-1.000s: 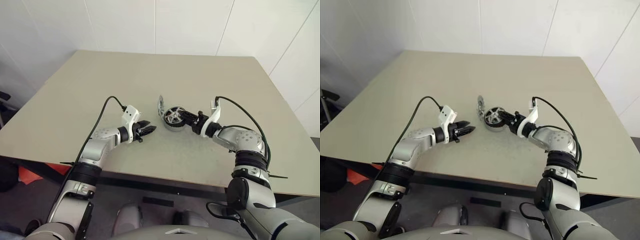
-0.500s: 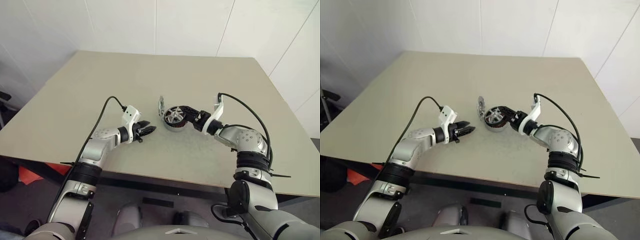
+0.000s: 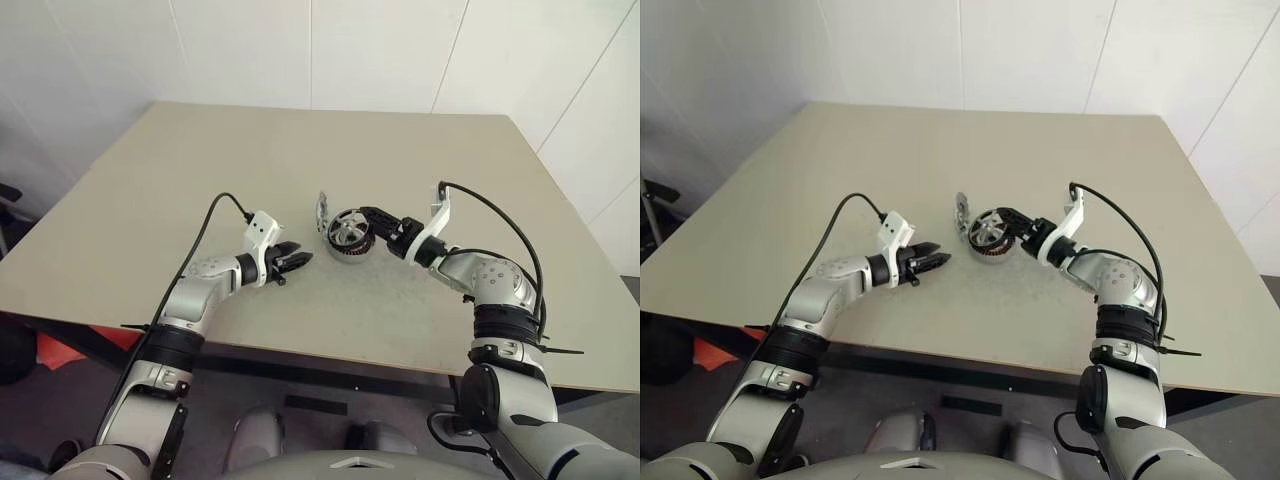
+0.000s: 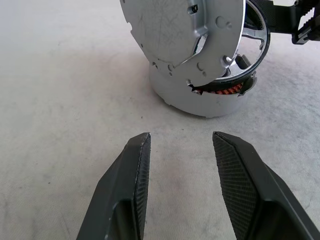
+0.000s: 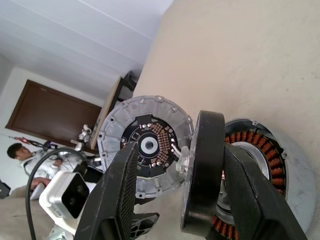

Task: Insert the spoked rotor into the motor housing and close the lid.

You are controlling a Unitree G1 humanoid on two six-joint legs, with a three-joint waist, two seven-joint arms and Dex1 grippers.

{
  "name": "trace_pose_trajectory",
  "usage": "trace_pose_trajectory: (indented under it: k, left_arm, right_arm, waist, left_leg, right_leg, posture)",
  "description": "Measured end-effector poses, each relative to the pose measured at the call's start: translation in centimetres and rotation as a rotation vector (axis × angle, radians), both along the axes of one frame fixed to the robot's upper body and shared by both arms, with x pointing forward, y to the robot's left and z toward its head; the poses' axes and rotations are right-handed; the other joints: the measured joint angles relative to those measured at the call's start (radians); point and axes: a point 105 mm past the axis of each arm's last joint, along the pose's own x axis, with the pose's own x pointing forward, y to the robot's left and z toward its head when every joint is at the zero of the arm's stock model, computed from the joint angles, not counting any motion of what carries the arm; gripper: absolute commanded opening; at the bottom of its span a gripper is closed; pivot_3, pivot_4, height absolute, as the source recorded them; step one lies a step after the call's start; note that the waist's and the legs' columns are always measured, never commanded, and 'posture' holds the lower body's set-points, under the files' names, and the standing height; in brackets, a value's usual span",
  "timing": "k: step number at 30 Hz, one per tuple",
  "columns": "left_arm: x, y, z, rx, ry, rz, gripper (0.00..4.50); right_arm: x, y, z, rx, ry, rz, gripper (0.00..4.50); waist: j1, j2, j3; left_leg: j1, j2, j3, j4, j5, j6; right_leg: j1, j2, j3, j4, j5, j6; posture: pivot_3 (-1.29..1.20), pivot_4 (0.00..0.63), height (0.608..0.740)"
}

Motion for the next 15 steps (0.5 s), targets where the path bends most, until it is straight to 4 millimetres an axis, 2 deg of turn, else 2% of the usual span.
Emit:
trace_pose_trajectory:
  k: [15]
  left_arm:
    - [0.0,0.01,-0.04,0.0,0.002,0.0,2.09]
  right_arm:
    - [0.21,-0.16,-0.21,-0.018,-0.034,-0.029,2.93]
  waist:
    - [0.0,0.0,0.0]
  left_leg:
    - [0.0,0.0,0.0,0.0,0.0,0.0]
  right_leg:
    - [0.0,0.0,0.0,0.0,0.0,0.0]
  posture:
    - [0.0,0.0,0.74]
